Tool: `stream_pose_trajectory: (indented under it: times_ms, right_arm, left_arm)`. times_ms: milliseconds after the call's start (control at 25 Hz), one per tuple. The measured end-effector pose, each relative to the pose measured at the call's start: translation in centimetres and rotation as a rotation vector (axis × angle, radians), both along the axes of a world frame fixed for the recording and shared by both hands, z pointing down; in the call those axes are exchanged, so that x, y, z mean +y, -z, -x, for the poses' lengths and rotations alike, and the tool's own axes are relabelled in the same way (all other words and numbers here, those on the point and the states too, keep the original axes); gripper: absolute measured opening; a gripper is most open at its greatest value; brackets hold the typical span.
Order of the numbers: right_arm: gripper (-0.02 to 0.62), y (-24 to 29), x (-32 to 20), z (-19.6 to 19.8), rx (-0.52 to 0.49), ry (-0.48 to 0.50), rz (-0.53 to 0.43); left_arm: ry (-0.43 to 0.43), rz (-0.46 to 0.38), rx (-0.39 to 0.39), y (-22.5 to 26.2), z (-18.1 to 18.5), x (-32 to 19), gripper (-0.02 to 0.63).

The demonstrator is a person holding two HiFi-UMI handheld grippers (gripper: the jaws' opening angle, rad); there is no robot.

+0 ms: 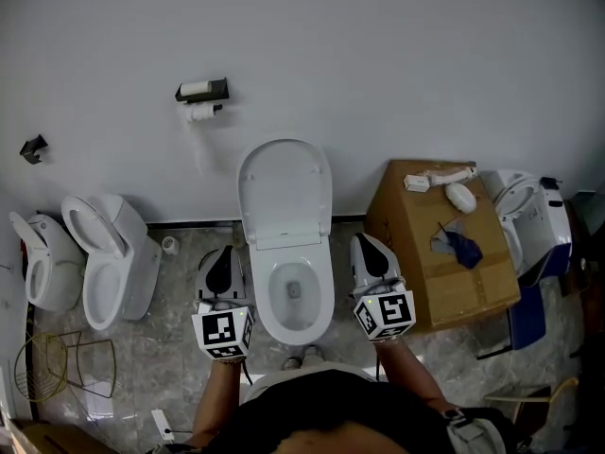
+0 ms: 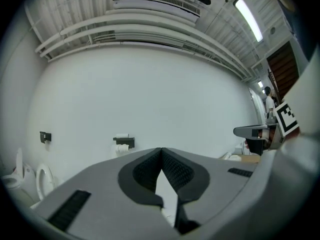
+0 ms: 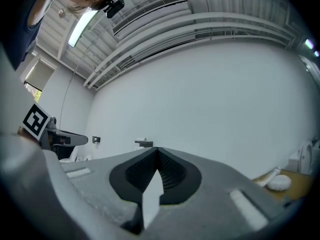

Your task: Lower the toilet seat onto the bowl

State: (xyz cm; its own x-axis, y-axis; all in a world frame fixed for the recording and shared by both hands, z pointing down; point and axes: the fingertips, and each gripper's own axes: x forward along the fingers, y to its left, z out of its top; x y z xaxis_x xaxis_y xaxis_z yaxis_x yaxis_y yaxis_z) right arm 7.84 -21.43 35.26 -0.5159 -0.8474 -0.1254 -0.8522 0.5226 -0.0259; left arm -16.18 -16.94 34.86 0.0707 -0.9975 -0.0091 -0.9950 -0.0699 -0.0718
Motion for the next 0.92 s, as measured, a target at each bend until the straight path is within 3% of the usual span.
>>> stream_pose_trajectory:
  times_ms: [240, 920]
  right_arm:
    - [0.005, 0.2, -1.1, -0.3, -0.012, -0.006, 0.005]
    - [0.005, 1.1, -2.9, 0.4, -0.013, -0.003, -0.024]
  left_arm:
    - [0.035, -0.034, -0.006, 0.7, 0.7, 0.0, 0.003]
    - [0.023, -0.039, 0.011, 0.9, 2.1, -1.1, 0.003]
